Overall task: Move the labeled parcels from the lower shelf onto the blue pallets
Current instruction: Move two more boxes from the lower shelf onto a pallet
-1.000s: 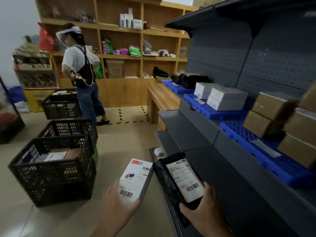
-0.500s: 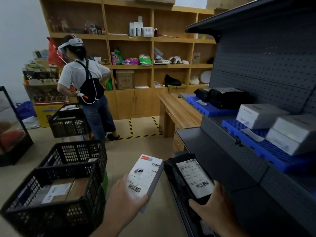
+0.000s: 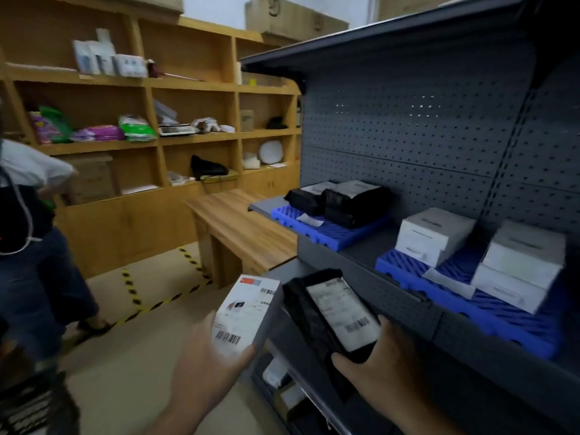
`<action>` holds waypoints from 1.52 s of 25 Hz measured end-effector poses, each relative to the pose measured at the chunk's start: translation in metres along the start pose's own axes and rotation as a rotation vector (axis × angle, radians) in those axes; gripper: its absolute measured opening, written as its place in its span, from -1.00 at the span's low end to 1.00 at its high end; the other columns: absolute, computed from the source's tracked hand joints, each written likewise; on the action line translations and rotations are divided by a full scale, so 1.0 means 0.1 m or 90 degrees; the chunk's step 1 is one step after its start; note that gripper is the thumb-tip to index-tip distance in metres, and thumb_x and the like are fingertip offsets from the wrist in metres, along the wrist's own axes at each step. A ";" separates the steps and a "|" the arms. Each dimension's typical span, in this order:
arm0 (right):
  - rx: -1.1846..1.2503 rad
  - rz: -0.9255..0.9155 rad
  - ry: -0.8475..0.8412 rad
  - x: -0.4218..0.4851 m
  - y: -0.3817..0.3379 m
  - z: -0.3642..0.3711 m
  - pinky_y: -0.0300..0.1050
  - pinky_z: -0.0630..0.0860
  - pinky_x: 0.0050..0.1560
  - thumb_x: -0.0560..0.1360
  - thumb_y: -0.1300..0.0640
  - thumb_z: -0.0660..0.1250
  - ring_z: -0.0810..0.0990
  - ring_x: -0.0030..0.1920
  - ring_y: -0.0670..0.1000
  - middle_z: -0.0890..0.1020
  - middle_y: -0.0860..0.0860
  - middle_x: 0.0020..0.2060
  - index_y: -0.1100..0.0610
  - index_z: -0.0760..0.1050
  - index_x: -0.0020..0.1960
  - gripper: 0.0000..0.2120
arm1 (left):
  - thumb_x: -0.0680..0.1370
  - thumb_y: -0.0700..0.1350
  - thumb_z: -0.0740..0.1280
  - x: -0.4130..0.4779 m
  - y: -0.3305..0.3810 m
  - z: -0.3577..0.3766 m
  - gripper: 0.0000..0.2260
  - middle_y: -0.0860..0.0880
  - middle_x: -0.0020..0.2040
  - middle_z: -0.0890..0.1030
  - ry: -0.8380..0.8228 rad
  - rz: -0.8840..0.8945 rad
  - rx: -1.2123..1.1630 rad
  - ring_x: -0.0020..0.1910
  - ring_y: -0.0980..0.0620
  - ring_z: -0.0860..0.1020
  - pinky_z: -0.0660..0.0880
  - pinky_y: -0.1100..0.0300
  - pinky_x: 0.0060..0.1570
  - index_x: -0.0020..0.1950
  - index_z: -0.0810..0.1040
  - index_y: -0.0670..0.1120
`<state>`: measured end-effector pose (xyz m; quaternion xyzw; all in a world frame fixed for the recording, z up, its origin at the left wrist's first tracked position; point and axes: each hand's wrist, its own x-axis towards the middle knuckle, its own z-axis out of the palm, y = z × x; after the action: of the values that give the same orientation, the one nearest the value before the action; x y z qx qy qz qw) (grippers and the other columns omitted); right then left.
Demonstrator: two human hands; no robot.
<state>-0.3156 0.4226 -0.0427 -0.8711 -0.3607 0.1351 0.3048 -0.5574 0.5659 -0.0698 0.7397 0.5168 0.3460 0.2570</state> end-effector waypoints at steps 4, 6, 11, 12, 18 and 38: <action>-0.049 -0.034 0.116 0.62 -0.58 -0.29 0.02 0.47 0.18 0.06 -0.52 0.32 0.38 0.33 0.10 0.39 0.04 0.33 0.06 0.17 0.49 0.15 | 0.21 0.40 0.47 1.03 0.29 0.04 -0.54 0.29 -0.10 0.58 0.009 0.088 -0.017 -0.09 0.35 0.53 0.48 0.15 -0.33 0.02 0.43 0.37; -0.080 -0.035 0.142 0.94 -0.95 -0.43 0.06 0.53 0.11 0.04 -0.53 0.29 0.46 0.21 0.12 0.46 0.05 0.22 0.09 0.28 0.35 0.06 | 0.22 0.44 0.45 1.51 0.41 -0.01 -0.51 0.21 -0.07 0.61 -0.003 0.094 -0.017 -0.09 0.21 0.59 0.57 0.05 -0.25 0.03 0.49 0.25; -0.113 -0.014 0.174 1.77 -1.93 -0.67 0.12 0.54 0.15 0.04 -0.56 0.30 0.47 0.23 0.20 0.45 0.12 0.26 0.14 0.31 0.37 0.11 | 0.21 0.44 0.47 2.58 0.55 -0.23 -0.41 0.19 0.00 0.57 0.002 0.102 -0.023 -0.04 0.14 0.58 0.63 0.00 -0.15 0.12 0.49 0.20; -0.119 -0.004 0.180 1.93 -2.11 -0.69 0.11 0.55 0.12 0.05 -0.57 0.30 0.48 0.21 0.21 0.46 0.13 0.26 0.15 0.32 0.38 0.12 | 0.21 0.43 0.47 2.79 0.56 -0.25 -0.40 0.19 0.01 0.57 0.004 0.105 -0.029 -0.03 0.13 0.58 0.63 0.00 -0.16 0.15 0.49 0.20; -0.134 0.082 0.170 2.89 -2.92 -0.45 -0.18 0.36 -0.43 0.18 -0.57 0.22 0.52 -0.31 0.09 0.52 0.07 -0.20 0.18 0.46 -0.06 -0.18 | 0.23 0.45 0.41 4.19 0.40 -0.17 -0.29 0.06 0.05 0.57 -0.006 0.138 -0.005 0.00 0.01 0.56 0.60 0.00 -0.14 0.25 0.49 0.09; -0.262 0.400 0.276 4.46 -3.14 0.40 0.01 0.55 -0.07 0.34 -0.60 0.09 0.58 0.13 0.24 0.45 0.22 0.36 0.26 0.33 0.46 0.06 | 0.20 0.40 0.40 6.33 0.26 0.57 -0.34 0.06 0.06 0.58 -0.233 0.289 -0.075 0.05 -0.02 0.57 0.61 -0.09 -0.06 0.19 0.49 0.08</action>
<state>-0.1916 0.9310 0.1165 -0.9893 -0.0254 -0.0394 0.1379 -0.3549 1.1526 0.0694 0.8704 0.2620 0.2849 0.3042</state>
